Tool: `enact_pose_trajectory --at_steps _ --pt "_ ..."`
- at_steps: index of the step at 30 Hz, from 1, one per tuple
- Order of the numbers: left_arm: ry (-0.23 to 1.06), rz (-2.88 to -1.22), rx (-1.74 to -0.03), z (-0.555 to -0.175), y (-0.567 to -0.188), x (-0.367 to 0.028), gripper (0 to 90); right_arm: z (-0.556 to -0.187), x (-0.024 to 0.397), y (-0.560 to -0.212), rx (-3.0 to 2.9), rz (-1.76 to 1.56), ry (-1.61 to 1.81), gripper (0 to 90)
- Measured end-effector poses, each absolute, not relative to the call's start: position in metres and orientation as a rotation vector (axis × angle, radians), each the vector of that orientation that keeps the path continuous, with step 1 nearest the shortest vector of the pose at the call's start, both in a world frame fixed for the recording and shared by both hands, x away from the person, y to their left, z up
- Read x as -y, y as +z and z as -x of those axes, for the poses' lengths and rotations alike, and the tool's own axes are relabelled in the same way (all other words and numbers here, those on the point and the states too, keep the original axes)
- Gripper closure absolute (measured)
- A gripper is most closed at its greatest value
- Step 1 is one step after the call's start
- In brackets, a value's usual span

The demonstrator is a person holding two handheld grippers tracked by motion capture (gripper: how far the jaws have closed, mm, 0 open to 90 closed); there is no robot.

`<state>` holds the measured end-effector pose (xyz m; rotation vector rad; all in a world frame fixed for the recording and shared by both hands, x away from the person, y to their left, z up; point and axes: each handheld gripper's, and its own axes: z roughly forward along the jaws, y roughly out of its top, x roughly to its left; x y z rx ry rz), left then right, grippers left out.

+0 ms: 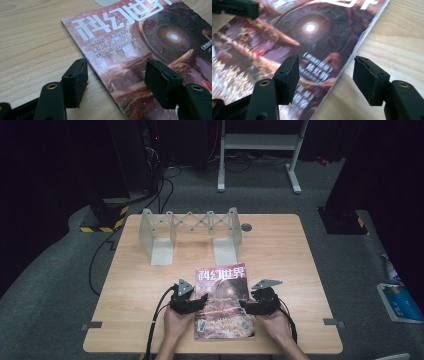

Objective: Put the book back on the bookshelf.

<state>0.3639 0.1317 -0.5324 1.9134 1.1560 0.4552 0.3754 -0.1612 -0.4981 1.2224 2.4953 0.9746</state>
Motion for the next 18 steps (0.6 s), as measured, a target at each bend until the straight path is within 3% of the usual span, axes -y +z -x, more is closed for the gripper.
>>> enact_pose_trajectory --at_steps 7,18 --pt "0.455 -1.91 -1.156 -0.364 -0.533 -0.132 35.3 -0.405 0.169 -0.496 -2.474 -1.369 0.979 49.5" --pt "0.454 -1.912 -1.154 -0.364 -0.533 -0.132 35.4 -0.426 0.162 -0.494 -2.515 -1.403 0.909 51.9"
